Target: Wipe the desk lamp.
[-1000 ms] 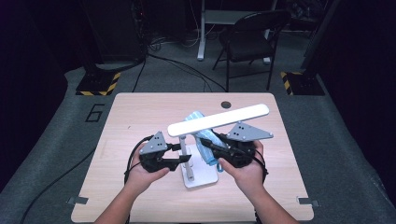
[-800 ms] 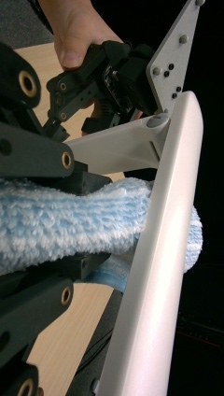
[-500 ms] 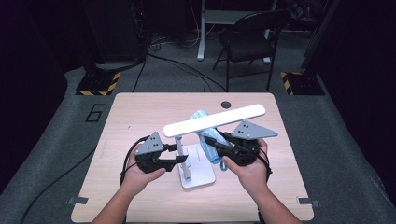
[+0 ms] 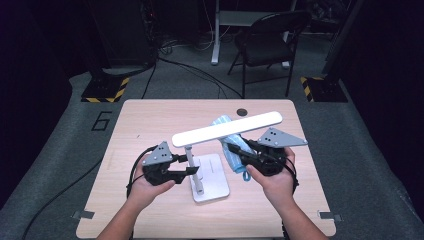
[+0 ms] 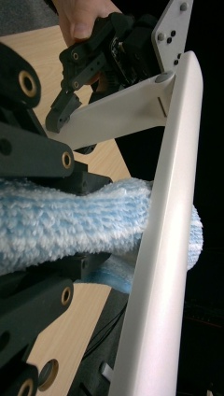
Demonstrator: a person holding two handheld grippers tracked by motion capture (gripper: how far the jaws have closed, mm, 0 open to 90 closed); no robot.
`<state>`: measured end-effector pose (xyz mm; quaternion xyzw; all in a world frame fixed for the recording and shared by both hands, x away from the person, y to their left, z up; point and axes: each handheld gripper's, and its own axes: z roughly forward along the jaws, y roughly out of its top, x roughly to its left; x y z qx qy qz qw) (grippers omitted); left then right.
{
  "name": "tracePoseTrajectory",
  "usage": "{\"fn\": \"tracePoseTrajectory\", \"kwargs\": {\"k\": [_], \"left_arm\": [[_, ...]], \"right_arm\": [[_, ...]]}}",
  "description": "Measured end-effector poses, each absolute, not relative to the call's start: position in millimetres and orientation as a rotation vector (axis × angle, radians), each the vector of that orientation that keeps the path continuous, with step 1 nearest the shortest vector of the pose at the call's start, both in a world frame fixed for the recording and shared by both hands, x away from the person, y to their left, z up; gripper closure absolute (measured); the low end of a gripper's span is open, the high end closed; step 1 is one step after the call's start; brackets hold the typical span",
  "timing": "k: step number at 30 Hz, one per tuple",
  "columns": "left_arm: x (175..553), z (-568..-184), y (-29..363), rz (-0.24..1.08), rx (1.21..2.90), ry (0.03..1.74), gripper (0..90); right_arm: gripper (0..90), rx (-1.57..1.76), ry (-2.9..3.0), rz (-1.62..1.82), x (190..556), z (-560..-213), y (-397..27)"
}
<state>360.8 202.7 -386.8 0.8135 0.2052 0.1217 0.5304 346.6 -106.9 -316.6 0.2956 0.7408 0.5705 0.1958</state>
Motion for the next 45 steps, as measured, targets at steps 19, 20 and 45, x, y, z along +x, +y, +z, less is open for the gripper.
{"fn": "tracePoseTrajectory", "kwargs": {"k": [19, 20, 45], "left_arm": [[360, -389, 201, 0.294, 1.924, 0.49, 52.9], [360, -390, 201, 0.291, 1.921, 0.49, 52.9], [359, -391, 200, 0.295, 1.912, 0.5, 52.9]], "right_arm": [[69.4, 0.911, 2.0, 1.581, 350, -321, -136], [69.4, 0.909, 1.994, 1.582, 350, -321, -137], [69.3, 0.983, 1.952, 1.542, 354, -320, -165]]}}
